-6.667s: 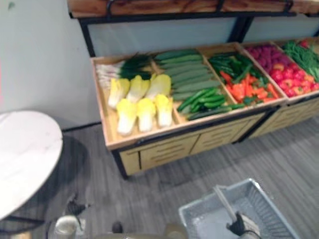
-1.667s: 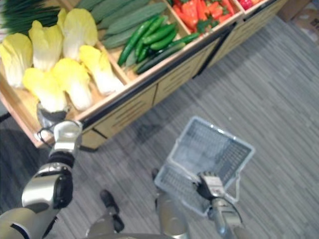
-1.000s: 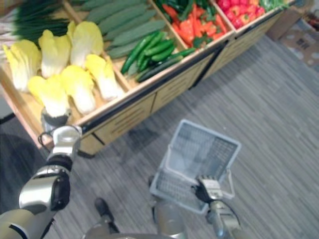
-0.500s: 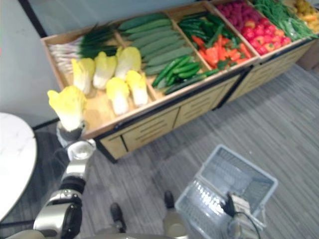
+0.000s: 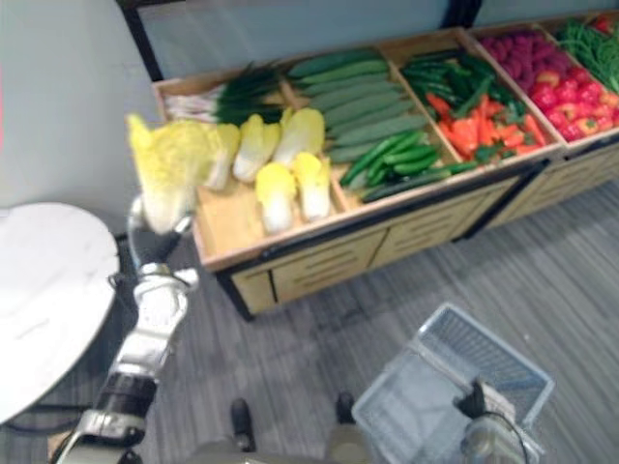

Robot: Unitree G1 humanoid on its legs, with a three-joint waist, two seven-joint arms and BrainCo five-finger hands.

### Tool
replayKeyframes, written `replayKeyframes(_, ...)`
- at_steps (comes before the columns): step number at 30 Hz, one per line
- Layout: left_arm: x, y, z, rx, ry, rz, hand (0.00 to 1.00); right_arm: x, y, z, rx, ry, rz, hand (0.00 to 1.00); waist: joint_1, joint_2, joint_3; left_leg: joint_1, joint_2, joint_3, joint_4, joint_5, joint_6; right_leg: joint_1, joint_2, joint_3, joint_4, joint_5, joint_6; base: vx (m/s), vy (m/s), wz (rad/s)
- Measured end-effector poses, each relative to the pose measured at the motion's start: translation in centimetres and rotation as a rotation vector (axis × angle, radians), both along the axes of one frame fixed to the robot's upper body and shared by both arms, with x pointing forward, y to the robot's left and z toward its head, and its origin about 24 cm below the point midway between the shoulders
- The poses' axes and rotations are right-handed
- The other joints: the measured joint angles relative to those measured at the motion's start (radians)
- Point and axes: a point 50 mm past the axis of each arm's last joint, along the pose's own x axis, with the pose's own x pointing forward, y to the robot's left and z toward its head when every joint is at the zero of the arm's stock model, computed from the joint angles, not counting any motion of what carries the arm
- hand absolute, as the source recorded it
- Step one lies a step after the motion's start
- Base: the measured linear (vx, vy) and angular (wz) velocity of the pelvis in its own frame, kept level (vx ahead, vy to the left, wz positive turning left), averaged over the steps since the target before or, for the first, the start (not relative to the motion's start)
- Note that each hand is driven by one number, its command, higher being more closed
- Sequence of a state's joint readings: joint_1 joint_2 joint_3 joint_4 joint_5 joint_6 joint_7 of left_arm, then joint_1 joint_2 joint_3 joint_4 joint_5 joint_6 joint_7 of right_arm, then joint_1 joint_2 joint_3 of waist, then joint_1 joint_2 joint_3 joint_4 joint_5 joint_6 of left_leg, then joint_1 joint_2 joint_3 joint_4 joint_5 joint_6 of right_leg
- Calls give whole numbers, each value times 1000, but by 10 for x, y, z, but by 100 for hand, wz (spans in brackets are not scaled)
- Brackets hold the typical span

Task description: Pick vegetable in the basket

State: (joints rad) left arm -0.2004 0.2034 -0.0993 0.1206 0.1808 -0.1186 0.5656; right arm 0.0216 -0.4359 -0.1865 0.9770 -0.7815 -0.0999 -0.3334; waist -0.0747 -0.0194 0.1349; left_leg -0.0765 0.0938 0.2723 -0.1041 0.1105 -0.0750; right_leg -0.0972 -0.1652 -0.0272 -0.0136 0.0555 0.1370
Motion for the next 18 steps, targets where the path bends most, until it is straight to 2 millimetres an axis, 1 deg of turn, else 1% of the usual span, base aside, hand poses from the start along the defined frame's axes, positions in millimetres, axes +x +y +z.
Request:
replayKeyframes(2, -4, -7, -2, 35, 13, -80, 100, 8, -5, 6, 0, -8, 15, 100, 3, 0, 0, 6, 0, 12, 0, -3, 0, 0, 0, 6, 0, -1, 2, 65, 9, -12)
replayKeyframes(4, -13, -21, -8, 90, 52, -211, 100, 21, -11, 18, -23, -21, 71, 100, 7, 0, 0, 31, 0, 30, 0, -8, 4, 12, 0, 27, 2, -4, 11, 72, 1, -25)
replayKeyframes(5, -16, -25, -9, 102, 56, -254, 100, 25, -11, 21, -22, -30, 86, 100, 7, -1, 0, 39, 0, 37, 0, -12, 4, 16, 0, 31, 2, -6, 13, 89, 0, -27)
replayKeyframes(7, -24, -41, -8, 138, 50, -401, 100, 33, -13, 30, -30, -52, 126, 100, 8, -1, -5, 59, 3, 64, -1, -23, 2, 17, 2, 56, 11, -3, 16, 67, -2, -35)
replayKeyframes(8, -30, -55, -4, 160, 30, -503, 100, 38, -13, 35, -33, -57, 155, 100, 8, -2, -15, 70, 6, 85, -1, -31, -1, 14, 4, 74, 15, -3, 18, 59, -9, -35)
replayKeyframes(10, -35, -65, -2, 160, 22, -589, 100, 40, -13, 39, -38, -59, 181, 100, 6, -3, -28, 81, 9, 105, -2, -34, -2, 14, 5, 91, 18, -2, 20, 56, -13, -31)
replayKeyframes(11, -40, -74, -3, 150, 22, -665, 100, 41, -13, 41, -47, -56, 207, 100, -2, -1, -51, 87, 12, 113, -2, -37, -6, 14, 8, 97, 19, 1, 22, 50, -22, -30)
replayKeyframes(12, -43, -83, -3, 161, 23, -725, 100, 39, -10, 42, -46, -54, 228, 100, -2, -1, -64, 99, 21, 127, -2, -40, -11, 14, 17, 108, 29, 2, 22, 42, -27, -30)
replayKeyframes(13, -44, -86, -3, 157, 26, -750, 100, 40, -8, 42, -44, -52, 242, 100, -2, -1, -66, 108, 29, 132, -2, -43, -13, 14, 25, 118, 38, 2, 22, 11, -52, -38)
replayKeyframes(14, -47, -93, -4, 137, 34, -806, 100, 41, -1, 43, -35, -53, 283, 100, -4, 0, -76, 125, 47, 153, -1, -51, -19, 10, 43, 134, 57, 5, 18, -16, -47, -40)
replayKeyframes(15, -49, -96, -4, 137, 35, -825, 100, 43, 3, 44, -31, -60, 302, 100, -2, 0, -80, 131, 55, 163, -2, -59, -27, 4, 51, 145, 64, 7, 15, -47, -64, -65)
replayKeyframes(16, -53, -101, -4, 123, 40, -874, 100, 50, 12, 48, -15, -90, 344, 100, -1, 2, -88, 141, 70, 195, -1, -65, -30, -14, 71, 175, 80, 12, 8, -44, -48, -66)
replayKeyframes(17, -55, -103, -3, 115, 39, -898, 100, 54, 17, 50, -7, -107, 364, 100, -1, 2, -89, 147, 75, 214, -1, -67, -30, -23, 80, 192, 86, 12, 8, -60, -65, -94)
replayKeyframes(18, -58, -108, -3, 111, 37, -938, 100, 63, 26, 56, 5, -137, 405, 100, 0, 2, -91, 157, 83, 255, -1, -68, -37, -34, 95, 229, 87, 11, 8, -65, -66, -106)
